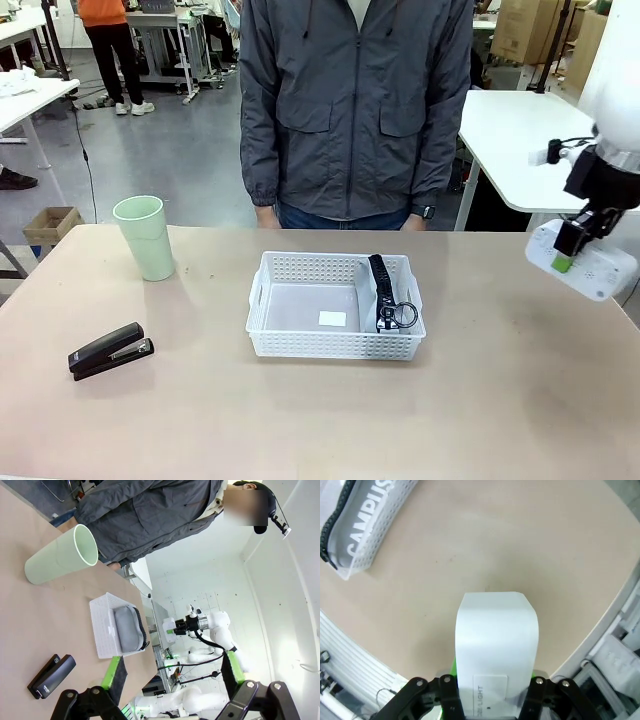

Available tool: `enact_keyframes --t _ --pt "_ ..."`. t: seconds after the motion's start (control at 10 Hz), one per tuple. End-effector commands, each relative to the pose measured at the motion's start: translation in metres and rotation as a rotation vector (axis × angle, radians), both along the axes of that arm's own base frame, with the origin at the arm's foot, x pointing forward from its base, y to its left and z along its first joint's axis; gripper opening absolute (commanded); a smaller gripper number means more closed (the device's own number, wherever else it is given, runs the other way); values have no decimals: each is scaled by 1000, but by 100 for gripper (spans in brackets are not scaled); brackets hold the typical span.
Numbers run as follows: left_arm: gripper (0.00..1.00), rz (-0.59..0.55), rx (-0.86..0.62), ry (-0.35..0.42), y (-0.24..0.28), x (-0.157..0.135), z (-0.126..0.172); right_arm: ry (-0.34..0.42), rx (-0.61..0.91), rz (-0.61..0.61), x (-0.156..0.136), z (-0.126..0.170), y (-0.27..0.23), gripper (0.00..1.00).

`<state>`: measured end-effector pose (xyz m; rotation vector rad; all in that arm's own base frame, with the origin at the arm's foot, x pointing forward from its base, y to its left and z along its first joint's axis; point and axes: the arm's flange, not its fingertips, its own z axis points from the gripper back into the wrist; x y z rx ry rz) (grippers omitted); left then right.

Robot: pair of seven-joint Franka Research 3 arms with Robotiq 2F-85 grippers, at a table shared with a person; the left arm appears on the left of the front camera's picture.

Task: Efficiently arrange items inside the basket to fit them all.
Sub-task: Pick up the Digital clock and place it inside the Organizing basket.

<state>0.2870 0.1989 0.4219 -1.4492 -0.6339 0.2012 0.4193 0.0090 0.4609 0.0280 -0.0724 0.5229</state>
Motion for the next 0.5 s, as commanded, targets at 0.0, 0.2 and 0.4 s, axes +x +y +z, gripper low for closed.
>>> enact_keyframes --t 0.0,0.2,0.4 --pt "100 -7 0 -21 0 -1 1 -52 3 -59 -7 -17 -7 0" --pt "100 -7 0 -21 0 -1 1 0 0 0 0 0 0 0" --pt "100 -7 0 -21 0 -1 1 -6 7 -19 -9 -7 -2 50"
